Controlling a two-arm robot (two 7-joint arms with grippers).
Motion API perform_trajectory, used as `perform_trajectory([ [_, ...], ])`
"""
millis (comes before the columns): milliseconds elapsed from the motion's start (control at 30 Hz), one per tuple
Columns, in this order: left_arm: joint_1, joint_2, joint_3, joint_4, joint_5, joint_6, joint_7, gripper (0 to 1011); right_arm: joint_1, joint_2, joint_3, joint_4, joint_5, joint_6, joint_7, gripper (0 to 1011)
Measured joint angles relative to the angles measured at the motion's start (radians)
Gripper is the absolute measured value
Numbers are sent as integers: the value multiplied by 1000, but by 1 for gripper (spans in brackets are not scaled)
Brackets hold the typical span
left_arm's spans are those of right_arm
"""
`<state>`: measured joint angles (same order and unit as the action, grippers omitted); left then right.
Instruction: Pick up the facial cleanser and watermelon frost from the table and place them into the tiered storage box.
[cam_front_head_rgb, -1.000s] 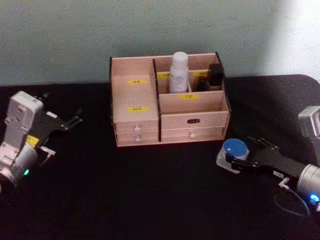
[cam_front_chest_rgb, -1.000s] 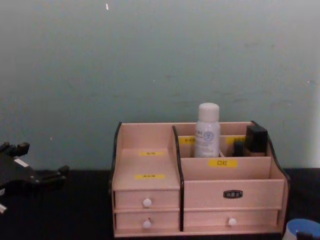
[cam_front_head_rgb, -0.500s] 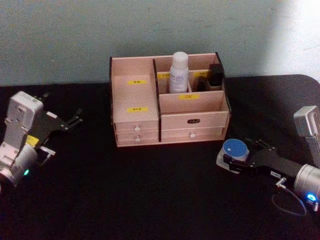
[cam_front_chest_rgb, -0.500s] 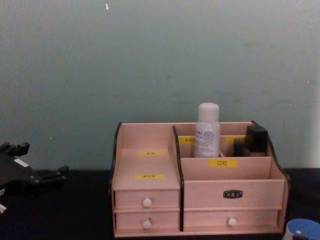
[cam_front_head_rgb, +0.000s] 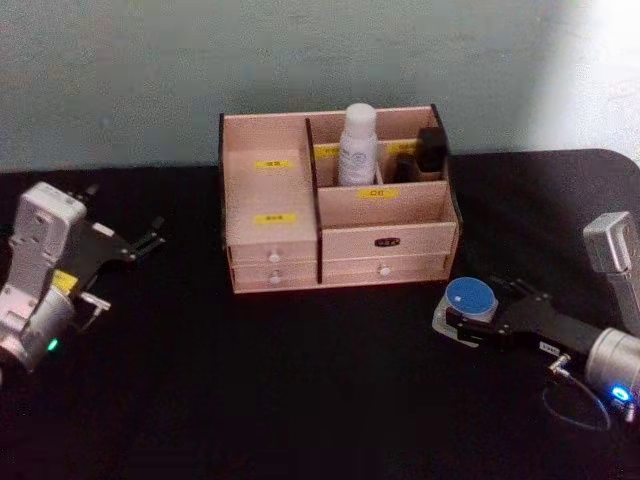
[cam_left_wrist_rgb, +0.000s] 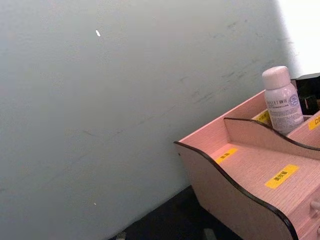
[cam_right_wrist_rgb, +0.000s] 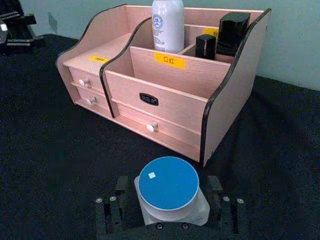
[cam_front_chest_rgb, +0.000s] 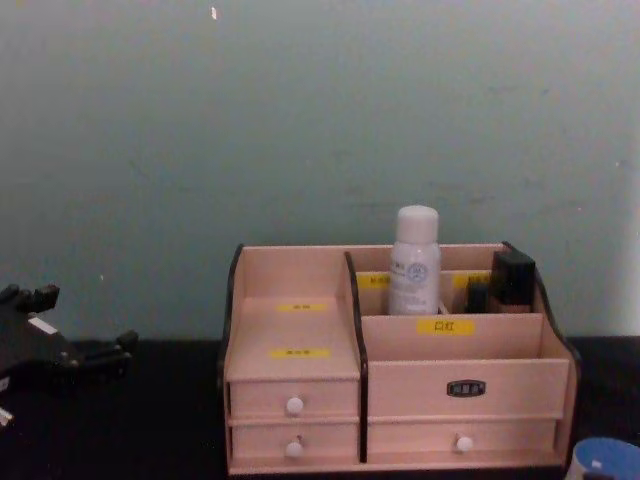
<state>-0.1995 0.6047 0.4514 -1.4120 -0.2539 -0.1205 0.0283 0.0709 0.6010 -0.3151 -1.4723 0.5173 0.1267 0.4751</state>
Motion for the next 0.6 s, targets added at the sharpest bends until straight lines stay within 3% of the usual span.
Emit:
perform_trajectory([
  [600, 0, 0, 0, 0, 0, 0, 0, 1001, 0, 2, 0, 11, -4, 0, -1, 1000],
])
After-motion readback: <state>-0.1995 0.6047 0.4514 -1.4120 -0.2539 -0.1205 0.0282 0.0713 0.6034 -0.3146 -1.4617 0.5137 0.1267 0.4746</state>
